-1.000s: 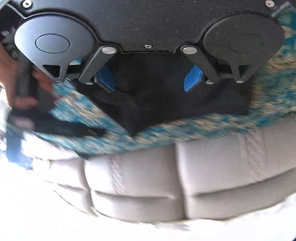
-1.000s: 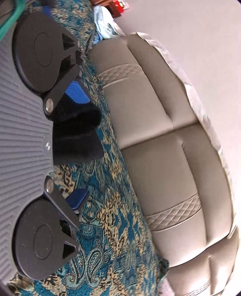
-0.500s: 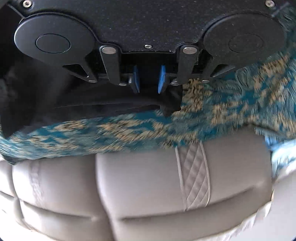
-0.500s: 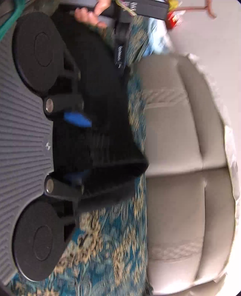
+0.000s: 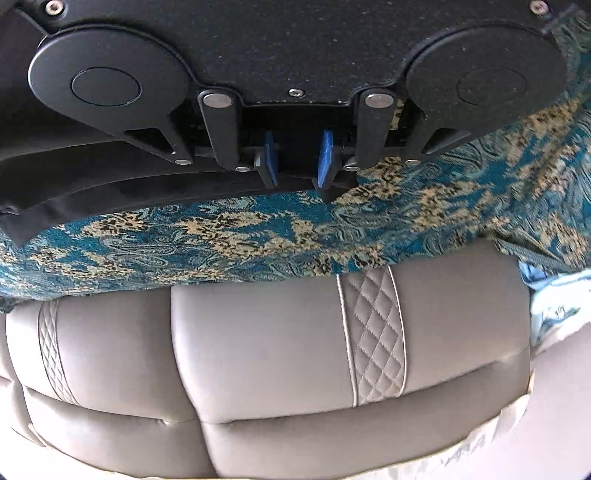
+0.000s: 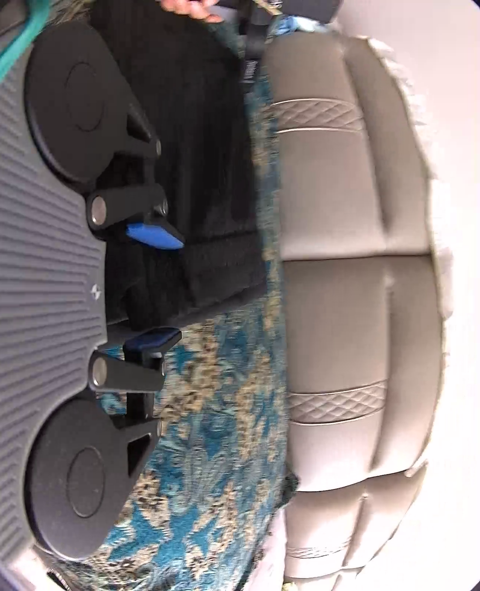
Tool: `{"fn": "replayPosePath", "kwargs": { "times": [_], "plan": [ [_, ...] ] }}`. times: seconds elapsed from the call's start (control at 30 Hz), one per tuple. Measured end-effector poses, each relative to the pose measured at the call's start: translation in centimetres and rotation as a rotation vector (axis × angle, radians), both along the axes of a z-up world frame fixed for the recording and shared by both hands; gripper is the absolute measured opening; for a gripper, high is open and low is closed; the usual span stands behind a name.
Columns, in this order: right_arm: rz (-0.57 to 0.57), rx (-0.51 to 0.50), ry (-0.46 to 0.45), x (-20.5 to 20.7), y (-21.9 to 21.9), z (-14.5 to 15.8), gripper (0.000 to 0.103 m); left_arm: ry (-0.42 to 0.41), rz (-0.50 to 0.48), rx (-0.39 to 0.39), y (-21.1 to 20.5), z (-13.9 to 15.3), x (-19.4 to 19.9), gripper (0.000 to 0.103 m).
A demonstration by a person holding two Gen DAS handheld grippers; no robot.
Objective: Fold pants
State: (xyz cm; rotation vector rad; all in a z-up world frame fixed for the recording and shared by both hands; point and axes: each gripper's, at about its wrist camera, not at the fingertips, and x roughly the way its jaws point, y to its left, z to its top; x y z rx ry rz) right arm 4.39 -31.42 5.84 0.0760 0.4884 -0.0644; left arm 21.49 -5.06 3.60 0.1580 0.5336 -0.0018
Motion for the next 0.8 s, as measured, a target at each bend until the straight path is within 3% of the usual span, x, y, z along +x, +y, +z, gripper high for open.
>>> {"fn": "replayPosePath", "kwargs": {
  "times": [0.07, 0.2, 0.27, 0.4, 0.43, 0.5, 0.57, 0.8],
  "plan": [
    [0.004, 0.019, -0.061, 0.5, -0.6, 0.9, 0.073, -0.021, -0.013, -0.037, 0.6, 0.9, -1.4, 0.036],
    [0.062, 0.002, -0.066, 4.3, -1.5, 2.1, 0.080, -0.040, -0.041, -0.146, 2.4, 2.2, -4.6, 0.036],
    [0.107, -0.014, -0.035, 6.7, -1.5, 2.0, 0.081, -0.034, -0.055, -0.146, 2.7, 2.1, -5.8, 0.035],
    [0.185, -0.068, 0.061, 10.9, -0.4, 0.8, 0.081, -0.009, -0.078, -0.061, 2.3, 0.2, -7.2, 0.035],
    [0.202, -0.068, 0.088, 11.7, -0.2, 0.4, 0.079, 0.006, -0.071, -0.050, 2.2, -0.4, -7.3, 0.036],
    [0.230, -0.046, 0.126, 12.4, -0.1, -0.3, 0.051, -0.005, -0.055, -0.067, 2.4, -1.4, -7.8, 0.037],
    [0.228, -0.016, 0.128, 12.3, -0.2, -0.4, 0.042, -0.008, -0.050, -0.067, 2.4, -1.4, -7.8, 0.037],
    [0.176, -0.075, 0.039, 12.2, 0.8, 0.0, 0.041, -0.043, 0.007, -0.040, 2.3, 1.1, -3.4, 0.037]
  ]
}}
